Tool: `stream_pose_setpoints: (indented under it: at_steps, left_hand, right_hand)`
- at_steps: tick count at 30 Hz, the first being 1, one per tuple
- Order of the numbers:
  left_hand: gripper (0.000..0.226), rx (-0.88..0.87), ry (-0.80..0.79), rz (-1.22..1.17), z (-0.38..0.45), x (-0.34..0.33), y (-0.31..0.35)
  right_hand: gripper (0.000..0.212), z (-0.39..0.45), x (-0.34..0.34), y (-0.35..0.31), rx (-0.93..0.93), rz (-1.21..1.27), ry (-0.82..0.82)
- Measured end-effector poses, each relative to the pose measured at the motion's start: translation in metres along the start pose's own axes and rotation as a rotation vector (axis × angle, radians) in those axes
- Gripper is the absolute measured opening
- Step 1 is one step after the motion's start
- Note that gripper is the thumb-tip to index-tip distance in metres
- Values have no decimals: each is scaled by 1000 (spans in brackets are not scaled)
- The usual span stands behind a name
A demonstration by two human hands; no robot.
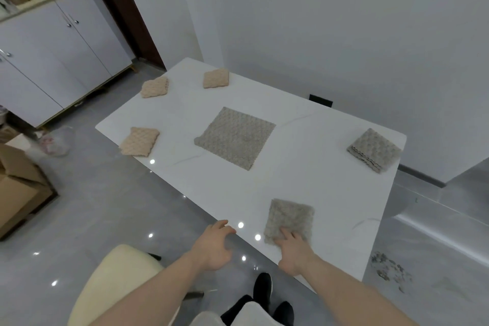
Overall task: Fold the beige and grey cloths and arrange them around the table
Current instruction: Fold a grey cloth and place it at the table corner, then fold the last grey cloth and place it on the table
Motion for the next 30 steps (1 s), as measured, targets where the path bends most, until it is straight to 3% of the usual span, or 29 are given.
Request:
stream_pose_setpoints:
  at_steps: [16, 21, 30]
  left_hand:
    - [55, 20, -8, -59, 33, 35, -24]
    - [54, -37, -31, -19, 84, 76, -39]
    - [53, -73, -48, 34, 202, 189, -121]
  right_hand:
    - [75, 5, 10, -1, -35, 108, 39]
    - [78, 21, 15, -9, -162, 122, -7]
    - [49, 64, 68, -34, -478, 259, -79]
Point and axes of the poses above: each hand's wrist, its own z-axis towards the middle knuckle, its own x-axis out of the back of the hand, y = z × x, the point moved 5 cm from there along z, towards the middle knuckle, and after that the axes turned 2 degrees about -y, right-handed, at the moved point
